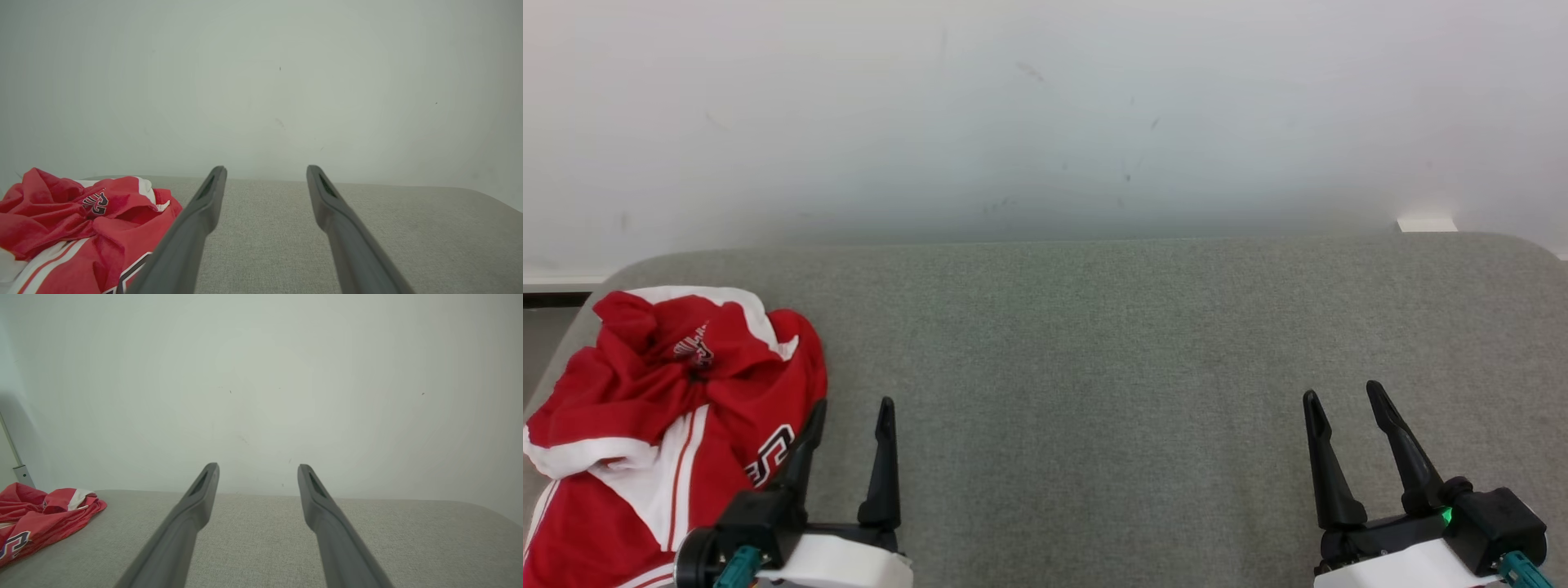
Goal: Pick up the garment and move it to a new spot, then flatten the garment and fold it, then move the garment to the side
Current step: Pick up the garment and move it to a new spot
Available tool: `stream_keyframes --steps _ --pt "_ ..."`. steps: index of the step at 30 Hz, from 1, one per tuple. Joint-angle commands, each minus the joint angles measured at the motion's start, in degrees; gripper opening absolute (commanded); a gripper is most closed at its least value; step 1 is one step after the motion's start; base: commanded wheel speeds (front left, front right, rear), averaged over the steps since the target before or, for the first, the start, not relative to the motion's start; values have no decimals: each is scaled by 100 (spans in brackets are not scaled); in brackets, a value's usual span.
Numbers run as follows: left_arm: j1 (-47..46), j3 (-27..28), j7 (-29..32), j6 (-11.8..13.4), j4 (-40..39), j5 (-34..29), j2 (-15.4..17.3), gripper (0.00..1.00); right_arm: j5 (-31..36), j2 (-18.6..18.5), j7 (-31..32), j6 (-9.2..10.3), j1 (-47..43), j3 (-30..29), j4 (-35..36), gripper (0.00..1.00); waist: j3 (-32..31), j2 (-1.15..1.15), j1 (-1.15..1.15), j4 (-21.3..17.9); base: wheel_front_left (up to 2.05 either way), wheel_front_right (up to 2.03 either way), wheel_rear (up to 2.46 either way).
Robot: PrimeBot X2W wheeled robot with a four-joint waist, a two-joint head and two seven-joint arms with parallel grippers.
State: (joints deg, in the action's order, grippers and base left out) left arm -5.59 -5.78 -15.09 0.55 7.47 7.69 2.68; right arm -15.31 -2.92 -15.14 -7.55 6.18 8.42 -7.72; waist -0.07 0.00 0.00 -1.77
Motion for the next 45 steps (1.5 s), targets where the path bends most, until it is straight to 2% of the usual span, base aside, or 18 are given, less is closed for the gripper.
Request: stream_keyframes --steps 1,8,17,27,34,39,45 --pt "-22 14 -12 -4 31 40 38 100 -39 0 -1 12 36 -10 -27 100 -1 0 0 10 0 0 0" --pt "-51 13 -12 -3 79 56 38 100 -89 2 -1 12 14 35 -28 100 -5 0 0 153 0 0 0" --pt "-81 56 -9 19 136 100 36 100 -155 0 1 12 -15 135 -47 100 -6 0 0 738 0 0 0" --pt "-141 172 -8 2 332 244 36 100 -437 0 1 12 -32 347 -11 100 -15 0 0 1845 0 0 0" --pt "-103 259 -8 -18 503 285 35 100 -500 -3 1 12 -14 483 -37 100 -35 0 0 2346 0 0 0" --pt "-120 296 -8 -58 590 328 35 100 -505 -3 1 12 -7 547 -52 100 -53 0 0 2497 0 0 0" --pt "-187 340 -8 -95 689 360 36 100 -538 -3 1 12 17 617 -77 100 -66 0 0 2467 0 0 0"
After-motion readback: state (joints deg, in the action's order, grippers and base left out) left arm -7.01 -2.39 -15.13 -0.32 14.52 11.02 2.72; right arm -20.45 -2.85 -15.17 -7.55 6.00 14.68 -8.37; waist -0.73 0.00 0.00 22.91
